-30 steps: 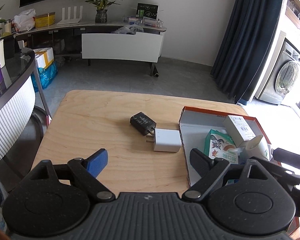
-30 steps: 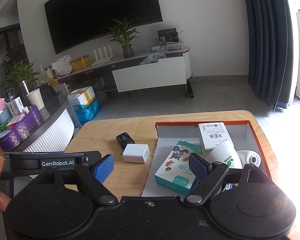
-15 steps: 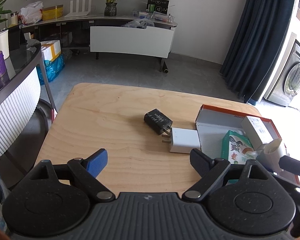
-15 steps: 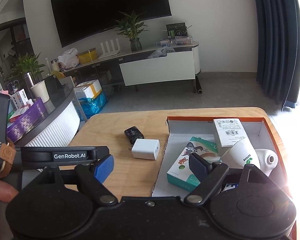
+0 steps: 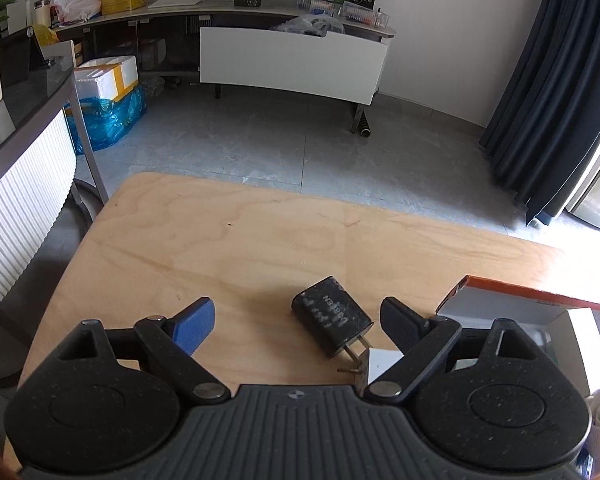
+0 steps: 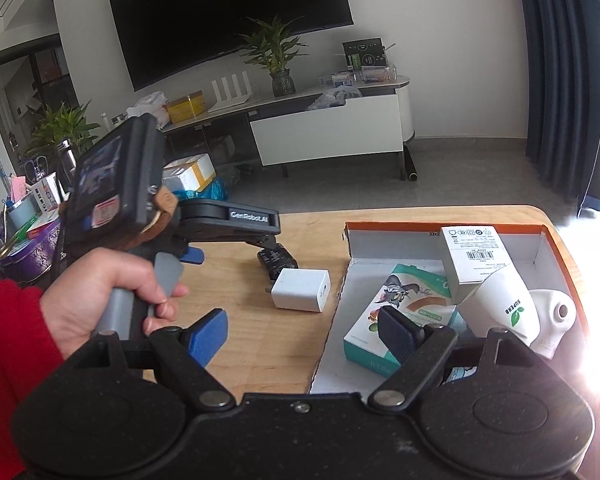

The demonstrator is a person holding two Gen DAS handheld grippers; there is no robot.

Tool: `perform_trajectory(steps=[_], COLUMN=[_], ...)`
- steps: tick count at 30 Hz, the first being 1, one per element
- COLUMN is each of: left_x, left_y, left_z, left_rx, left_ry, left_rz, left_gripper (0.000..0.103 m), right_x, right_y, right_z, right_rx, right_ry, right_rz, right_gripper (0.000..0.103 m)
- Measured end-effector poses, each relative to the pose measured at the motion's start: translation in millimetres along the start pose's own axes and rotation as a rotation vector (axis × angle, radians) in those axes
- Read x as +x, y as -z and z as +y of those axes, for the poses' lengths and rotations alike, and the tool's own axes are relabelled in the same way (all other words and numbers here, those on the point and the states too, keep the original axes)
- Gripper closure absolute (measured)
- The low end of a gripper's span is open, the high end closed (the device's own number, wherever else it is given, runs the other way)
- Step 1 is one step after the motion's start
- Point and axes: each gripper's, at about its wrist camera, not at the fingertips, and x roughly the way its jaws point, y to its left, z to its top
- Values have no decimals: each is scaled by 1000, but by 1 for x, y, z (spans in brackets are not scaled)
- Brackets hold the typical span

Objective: Organize rigid objects
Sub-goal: 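Move both open tools back toward the black charger and small white charger, then grasp black charger with left tool while right tool grasps small white charger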

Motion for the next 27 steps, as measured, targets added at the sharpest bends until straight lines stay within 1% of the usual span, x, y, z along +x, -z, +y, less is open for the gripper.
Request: perform_trajectory(steps=[3,6,8,11,15,18,20,23,25,27], left_x=[13,23,22,14,-3,-15,-20,-22,-19,-9], left_y=[-2,1,5,9,24,37,43,41,38,34], left_z=[-6,-5,-1,7,26,41,50,56,49,43], left_rx=[25,41,52,72,104,146,151,110,148,194], left_ry=[-29,-41,-23,-27,-1,-45,-68,-13,13,32], left_rz=[11,37,24,7,1,-14,-19,-35,-57,-49], left_gripper=[11,11,9,8,8,9,9,9,7,9], right_x=[2,5,6,7,8,9,10,13,15,15], right_y=[0,0,0,0,0,1,1,2,2,2], right_z=[-3,-3,-3,-2,-2,0,2,6,10,15], right_rx=[10,11,10,9,8,6,5,4,0,-18], right_ry=[-8,-13,-15,-16,-20,-23,-27,-32,-35,-36], right_rz=[1,5,5,6,7,9,9,12,17,21], right_gripper=[6,6,6,6,6,6,6,6,6,6])
